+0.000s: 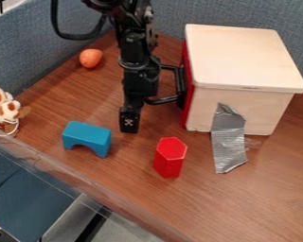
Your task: Close the drawer
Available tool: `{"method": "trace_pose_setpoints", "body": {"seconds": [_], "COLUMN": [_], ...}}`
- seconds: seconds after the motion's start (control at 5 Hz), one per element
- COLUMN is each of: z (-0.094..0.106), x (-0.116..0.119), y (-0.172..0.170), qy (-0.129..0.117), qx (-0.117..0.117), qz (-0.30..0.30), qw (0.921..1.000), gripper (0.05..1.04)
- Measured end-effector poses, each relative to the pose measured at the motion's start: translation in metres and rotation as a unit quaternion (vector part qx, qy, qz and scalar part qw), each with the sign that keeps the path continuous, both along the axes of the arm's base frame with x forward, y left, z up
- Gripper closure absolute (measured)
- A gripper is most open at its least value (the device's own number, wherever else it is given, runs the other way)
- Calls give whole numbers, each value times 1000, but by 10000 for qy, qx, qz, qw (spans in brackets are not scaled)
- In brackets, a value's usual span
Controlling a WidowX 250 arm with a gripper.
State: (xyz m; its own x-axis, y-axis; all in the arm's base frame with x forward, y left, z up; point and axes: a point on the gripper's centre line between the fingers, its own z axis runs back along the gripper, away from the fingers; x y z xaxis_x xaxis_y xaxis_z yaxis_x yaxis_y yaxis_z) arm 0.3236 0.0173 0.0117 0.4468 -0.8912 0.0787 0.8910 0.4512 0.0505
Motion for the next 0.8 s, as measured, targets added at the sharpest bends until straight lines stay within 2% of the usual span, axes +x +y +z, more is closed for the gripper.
{"method": "trace_pose_setpoints", "body": {"seconds": [0.4,0.6,0.8], "z": [0,22,45], "x": [-4,-6,-9], "y": [23,42,52], "qy": [62,-192,-390], "qx": [335,577,584], "qz": [131,236,338], "qw": [9993,9979,9970], "gripper": [84,84,84]}}
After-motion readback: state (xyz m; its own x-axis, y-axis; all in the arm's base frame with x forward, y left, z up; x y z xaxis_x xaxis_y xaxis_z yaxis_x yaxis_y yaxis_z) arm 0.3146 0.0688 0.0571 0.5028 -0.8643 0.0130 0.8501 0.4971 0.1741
